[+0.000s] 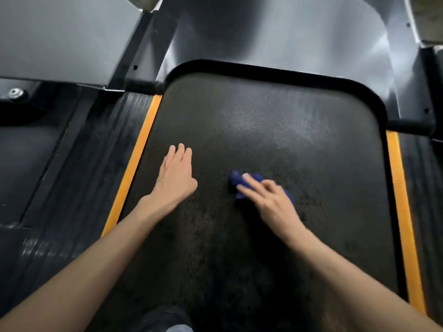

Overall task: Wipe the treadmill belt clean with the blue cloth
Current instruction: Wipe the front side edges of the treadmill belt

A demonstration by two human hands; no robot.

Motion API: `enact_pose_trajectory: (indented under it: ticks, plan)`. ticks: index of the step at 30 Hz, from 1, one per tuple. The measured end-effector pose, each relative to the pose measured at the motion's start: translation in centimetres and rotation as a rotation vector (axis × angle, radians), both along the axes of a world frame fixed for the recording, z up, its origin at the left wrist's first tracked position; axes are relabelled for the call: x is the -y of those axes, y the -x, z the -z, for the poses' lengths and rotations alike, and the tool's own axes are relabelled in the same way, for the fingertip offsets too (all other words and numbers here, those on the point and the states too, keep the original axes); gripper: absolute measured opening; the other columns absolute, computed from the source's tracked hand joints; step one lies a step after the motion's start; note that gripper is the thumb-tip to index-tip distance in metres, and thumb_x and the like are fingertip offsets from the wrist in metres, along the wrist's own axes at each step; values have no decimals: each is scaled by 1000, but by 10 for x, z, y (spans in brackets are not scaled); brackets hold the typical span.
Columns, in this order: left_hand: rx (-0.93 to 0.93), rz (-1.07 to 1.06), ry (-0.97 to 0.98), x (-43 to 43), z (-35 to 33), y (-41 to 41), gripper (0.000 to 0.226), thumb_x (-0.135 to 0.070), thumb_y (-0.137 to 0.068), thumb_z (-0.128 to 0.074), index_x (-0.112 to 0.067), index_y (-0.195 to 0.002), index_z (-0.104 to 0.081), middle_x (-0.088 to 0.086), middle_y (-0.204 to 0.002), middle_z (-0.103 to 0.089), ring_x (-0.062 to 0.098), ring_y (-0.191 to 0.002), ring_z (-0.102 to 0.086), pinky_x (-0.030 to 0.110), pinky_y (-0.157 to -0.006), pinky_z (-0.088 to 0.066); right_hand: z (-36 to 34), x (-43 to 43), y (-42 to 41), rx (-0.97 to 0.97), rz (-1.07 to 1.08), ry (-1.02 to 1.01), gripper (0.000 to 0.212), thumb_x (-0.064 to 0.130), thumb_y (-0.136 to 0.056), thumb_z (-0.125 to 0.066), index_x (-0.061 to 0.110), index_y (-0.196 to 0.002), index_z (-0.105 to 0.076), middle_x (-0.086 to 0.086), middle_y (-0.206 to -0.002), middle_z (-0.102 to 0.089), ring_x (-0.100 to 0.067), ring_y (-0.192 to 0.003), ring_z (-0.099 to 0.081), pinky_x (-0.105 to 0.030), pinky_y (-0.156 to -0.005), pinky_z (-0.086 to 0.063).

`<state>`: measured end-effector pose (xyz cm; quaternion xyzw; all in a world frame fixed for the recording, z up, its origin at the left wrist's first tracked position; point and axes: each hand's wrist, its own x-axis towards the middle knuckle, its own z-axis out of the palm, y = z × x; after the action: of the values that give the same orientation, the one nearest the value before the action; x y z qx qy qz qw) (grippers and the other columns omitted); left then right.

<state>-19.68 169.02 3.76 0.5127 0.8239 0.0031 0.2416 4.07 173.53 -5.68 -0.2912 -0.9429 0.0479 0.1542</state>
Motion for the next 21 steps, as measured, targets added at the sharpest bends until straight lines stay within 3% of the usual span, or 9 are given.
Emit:
enact_pose_trajectory:
  ticks: [3,5,6,8,10,13,16,19,21]
  plan:
    - [-11,6,9,2,-4,-1,77,6,-83,-47,-8,-149,-10,10,-158,-4,27,-145,5,40,-116,-9,-9,-65,-49,-59,516,38,42,12,-85,-41,12,-122,-62,-10,-135,-54,-34,-85,-53,-37,-76,-40]
    - [-12,8,8,1,-7,-3,76,6,-83,-47,-8,-149,-11,10,-158,-5,26,-145,4,39,-116,-10,-15,-66,-34,-140,720,87,39,12,-86,-41,12,-118,-63,-9,-132,-56,-34,-84,-50,-39,-76,-38]
    - [-8,11,-2,0,-8,-4,76,6,-83,-47,-8,-149,-12,10,-158,-5,26,-145,4,39,-116,-10,-13,-51,-14,-120,674,84,35,14,-87,-42,16,-115,-63,-6,-129,-56,-32,-83,-49,-39,-73,-39]
    - [0,17,-27,-5,-8,-7,75,5,-83,-46,-9,-149,-13,9,-158,-5,26,-145,4,39,-116,-10,-3,0,38,-71,375,111,32,16,-87,-45,22,-114,-61,-2,-130,-55,-29,-86,-49,-37,-72,-41]
    - [14,23,-30,-10,-6,-11,75,0,-84,-50,-9,-149,-13,8,-158,-5,25,-145,4,38,-115,-11,5,47,73,-48,95,125,41,15,-82,-42,18,-118,-63,-3,-135,-55,-24,-90,-45,-33,-73,-45]
    - [22,29,-19,-14,-1,-17,76,-2,-84,-52,-10,-149,-13,8,-158,-4,25,-145,4,37,-116,-10,4,25,57,11,-108,32,49,17,-79,-38,18,-121,-64,-2,-137,-54,-19,-93,-40,-31,-75,-39]
    - [33,17,-22,-14,1,-20,77,5,-83,-50,-9,-149,-13,8,-158,-4,26,-145,4,38,-116,-11,0,-46,-5,-46,219,30,45,20,-85,-37,16,-122,-64,-3,-136,-54,-19,-97,-38,-29,-82,-32]
    - [28,30,-70,-13,0,-20,76,6,-82,-50,-7,-149,-16,10,-157,-7,27,-145,1,37,-116,-11,-6,-98,-65,-49,615,127,46,23,-91,-33,15,-128,-59,-7,-141,-48,-31,-104,-42,-39,-85,-35]
    - [22,38,-111,-14,1,-18,76,7,-82,-51,-7,-148,-18,10,-157,-9,27,-145,-1,37,-116,-12,-13,-107,-68,-98,730,152,38,20,-92,-41,12,-123,-62,-12,-137,-52,-38,-97,-49,-42,-83,-40]
